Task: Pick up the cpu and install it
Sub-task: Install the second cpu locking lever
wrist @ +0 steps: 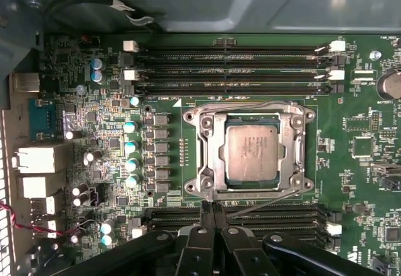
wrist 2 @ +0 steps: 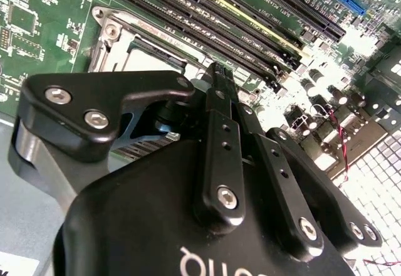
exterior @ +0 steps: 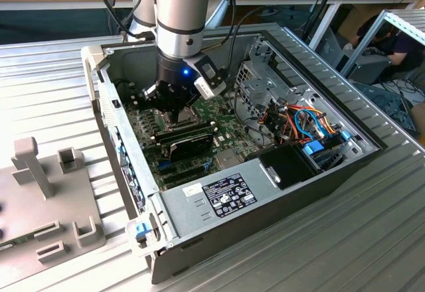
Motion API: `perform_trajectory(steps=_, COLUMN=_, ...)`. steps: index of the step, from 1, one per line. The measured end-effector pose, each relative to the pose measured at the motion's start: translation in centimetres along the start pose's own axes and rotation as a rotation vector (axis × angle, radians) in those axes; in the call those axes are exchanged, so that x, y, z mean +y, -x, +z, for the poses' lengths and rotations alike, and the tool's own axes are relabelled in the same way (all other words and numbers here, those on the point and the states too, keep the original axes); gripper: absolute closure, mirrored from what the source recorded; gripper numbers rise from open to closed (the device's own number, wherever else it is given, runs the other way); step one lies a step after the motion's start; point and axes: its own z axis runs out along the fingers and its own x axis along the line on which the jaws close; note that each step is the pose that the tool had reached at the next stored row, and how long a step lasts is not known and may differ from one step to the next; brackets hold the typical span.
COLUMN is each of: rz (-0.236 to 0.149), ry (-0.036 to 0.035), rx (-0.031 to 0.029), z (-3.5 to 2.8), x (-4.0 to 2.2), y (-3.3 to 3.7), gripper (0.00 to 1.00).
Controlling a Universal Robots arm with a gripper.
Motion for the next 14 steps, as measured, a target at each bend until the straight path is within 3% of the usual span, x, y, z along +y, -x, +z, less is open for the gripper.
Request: perform_trajectory(steps=14, rz=0.000, ry=-0.0011, rx=0.0000, z=0.79, x=-0.01, y=-0.45, gripper=0.89)
